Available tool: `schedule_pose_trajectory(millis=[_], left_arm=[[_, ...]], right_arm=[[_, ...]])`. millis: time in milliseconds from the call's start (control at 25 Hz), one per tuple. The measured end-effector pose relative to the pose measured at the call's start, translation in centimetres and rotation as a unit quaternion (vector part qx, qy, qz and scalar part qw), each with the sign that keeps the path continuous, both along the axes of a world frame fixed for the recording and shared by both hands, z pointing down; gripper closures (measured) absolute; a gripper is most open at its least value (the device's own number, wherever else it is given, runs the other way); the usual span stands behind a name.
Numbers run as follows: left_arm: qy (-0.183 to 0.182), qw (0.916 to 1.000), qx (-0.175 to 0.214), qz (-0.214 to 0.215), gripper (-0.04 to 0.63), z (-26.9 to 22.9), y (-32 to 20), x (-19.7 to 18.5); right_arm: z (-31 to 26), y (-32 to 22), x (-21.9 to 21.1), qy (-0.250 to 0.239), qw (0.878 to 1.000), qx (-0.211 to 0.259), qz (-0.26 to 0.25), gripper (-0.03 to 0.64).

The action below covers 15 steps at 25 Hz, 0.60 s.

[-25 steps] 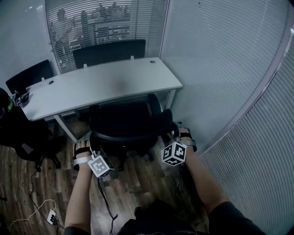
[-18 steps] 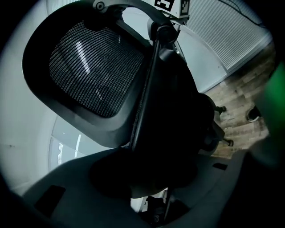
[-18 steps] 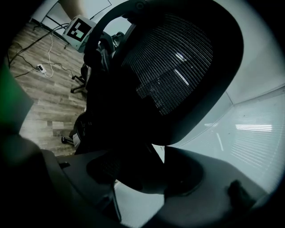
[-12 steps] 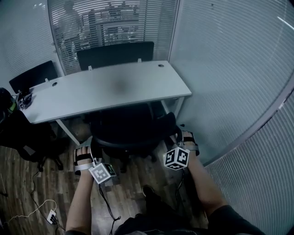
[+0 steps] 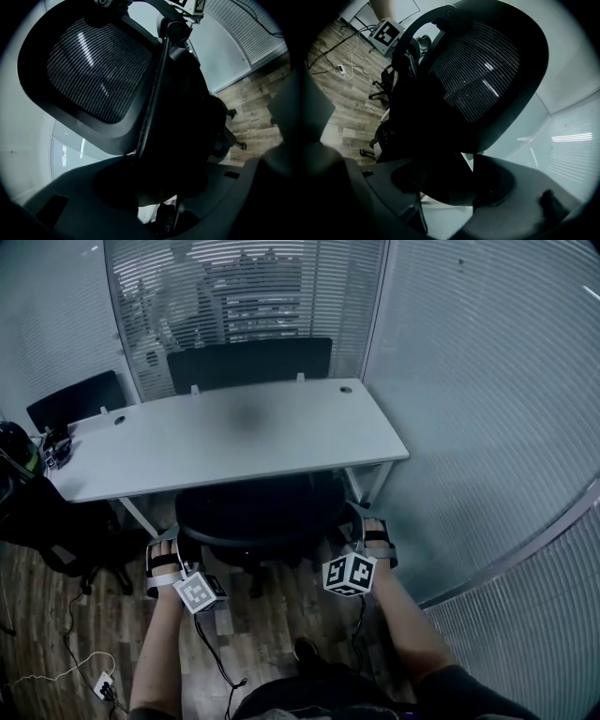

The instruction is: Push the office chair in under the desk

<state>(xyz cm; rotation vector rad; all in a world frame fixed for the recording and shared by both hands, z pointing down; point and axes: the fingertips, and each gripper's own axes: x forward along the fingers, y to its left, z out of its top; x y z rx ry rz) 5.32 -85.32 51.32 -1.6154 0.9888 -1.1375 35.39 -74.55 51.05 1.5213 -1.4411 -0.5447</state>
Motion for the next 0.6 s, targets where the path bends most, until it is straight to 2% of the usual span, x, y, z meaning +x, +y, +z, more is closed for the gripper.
schedule_pose_trajectory(millis=[600], left_arm=[[-0.012,0.9996,-0.007,-0.025,0.39,0.4,-6.4,-0.3]], right_arm=[[-0.4,-6.9,-0.1,0.001,1.0,0.0,-0.02,0.327]])
